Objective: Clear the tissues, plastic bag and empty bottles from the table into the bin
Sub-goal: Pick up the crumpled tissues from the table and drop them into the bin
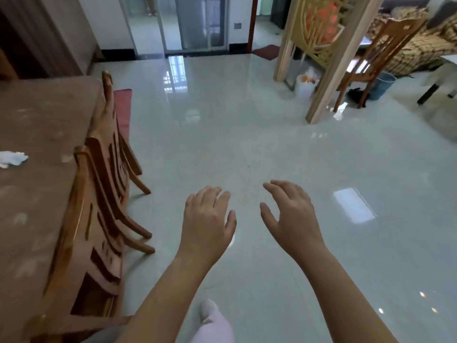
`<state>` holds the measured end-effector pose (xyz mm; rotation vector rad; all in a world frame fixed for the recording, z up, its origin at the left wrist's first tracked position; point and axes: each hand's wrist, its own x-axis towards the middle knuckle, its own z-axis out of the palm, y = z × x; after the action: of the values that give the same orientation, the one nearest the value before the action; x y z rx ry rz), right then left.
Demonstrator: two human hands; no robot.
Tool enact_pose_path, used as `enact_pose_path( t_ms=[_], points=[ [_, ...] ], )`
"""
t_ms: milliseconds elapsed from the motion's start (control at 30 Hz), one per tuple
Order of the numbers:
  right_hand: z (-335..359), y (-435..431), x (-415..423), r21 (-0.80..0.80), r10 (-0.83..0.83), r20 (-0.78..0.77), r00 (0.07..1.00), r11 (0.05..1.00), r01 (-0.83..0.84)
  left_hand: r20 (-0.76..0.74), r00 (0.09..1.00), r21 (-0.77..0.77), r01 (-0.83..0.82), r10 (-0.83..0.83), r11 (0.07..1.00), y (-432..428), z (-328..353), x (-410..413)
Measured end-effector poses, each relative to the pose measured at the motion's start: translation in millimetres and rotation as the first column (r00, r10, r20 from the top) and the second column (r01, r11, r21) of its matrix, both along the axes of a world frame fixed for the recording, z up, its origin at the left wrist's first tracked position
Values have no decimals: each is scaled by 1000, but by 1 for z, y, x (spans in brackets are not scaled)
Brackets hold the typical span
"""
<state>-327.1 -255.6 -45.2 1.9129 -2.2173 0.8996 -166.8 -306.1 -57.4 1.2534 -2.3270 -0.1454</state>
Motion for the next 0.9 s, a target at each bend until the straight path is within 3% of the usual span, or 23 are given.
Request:
enact_pose_path(
  t_ms=[300, 533, 767, 900],
  points=[
    [-4, -179, 27, -30, 287, 40, 957, 958, -286, 63, 945, 40, -323, 320, 946, -129, 0, 35],
    [-14, -313, 6, -6, 456, 58, 888, 890, -456, 78, 863, 33, -502, 499, 864, -231, -3, 14],
    [6, -449, 18, -66, 646, 53, 762, 763, -642, -2, 729, 9, -685, 685, 729, -320, 17, 15],
    [4, -489, 58, -70, 758, 57, 650, 653, -754, -42, 590, 32, -806, 807, 591, -338, 15, 46]
  ],
)
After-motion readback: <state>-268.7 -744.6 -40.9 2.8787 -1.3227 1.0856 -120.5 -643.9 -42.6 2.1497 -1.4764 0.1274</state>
